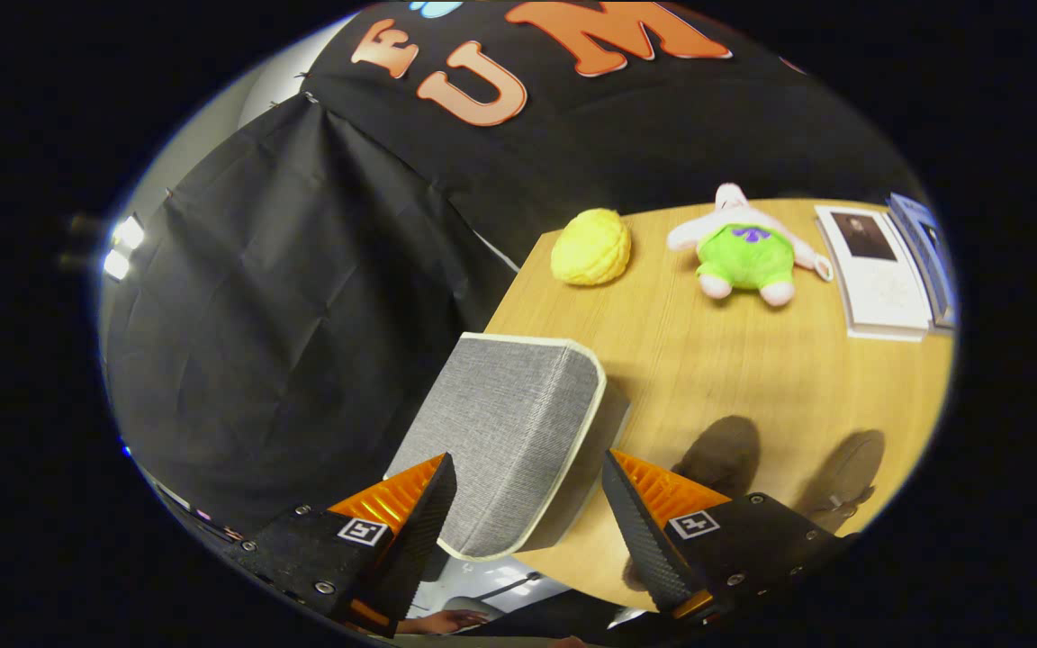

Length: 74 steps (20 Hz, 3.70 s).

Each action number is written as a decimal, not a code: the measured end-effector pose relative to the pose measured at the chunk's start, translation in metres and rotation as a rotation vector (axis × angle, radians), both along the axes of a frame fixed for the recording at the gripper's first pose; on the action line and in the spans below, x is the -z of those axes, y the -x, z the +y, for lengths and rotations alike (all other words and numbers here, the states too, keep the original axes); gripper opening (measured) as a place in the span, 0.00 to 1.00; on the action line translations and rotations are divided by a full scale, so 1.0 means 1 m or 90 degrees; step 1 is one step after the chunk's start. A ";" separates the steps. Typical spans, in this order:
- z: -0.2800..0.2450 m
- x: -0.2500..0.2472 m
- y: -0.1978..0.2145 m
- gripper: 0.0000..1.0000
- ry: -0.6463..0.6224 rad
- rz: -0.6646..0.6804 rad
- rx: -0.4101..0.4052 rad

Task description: Open the storage box then place both shoes into the box .Put the left shoe in first, then the right shoe, with the right side of both shoes facing outward in a uniform manner.

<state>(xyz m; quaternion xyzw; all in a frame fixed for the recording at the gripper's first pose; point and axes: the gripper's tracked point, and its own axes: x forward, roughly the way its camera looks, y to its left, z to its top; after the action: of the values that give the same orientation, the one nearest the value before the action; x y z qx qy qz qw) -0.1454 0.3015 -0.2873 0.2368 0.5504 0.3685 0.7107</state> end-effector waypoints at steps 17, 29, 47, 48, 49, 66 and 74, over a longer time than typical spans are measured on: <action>0.077 0.069 0.040 0.97 -0.100 0.181 0.003; 0.048 0.024 0.003 0.12 -0.126 0.158 0.091; 0.205 -0.119 -0.032 0.54 -0.254 0.054 0.107; 0.219 -0.122 -0.029 0.68 -0.255 0.072 0.103; 0.232 -0.126 -0.027 0.74 -0.260 0.087 0.094; 0.180 -0.078 -0.016 0.96 -0.099 -0.027 0.036; 0.042 0.011 -0.017 0.97 0.110 -0.076 0.063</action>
<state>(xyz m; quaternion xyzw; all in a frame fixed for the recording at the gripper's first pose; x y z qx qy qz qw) -0.1285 0.3439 -0.2988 0.1792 0.5245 0.2975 0.7774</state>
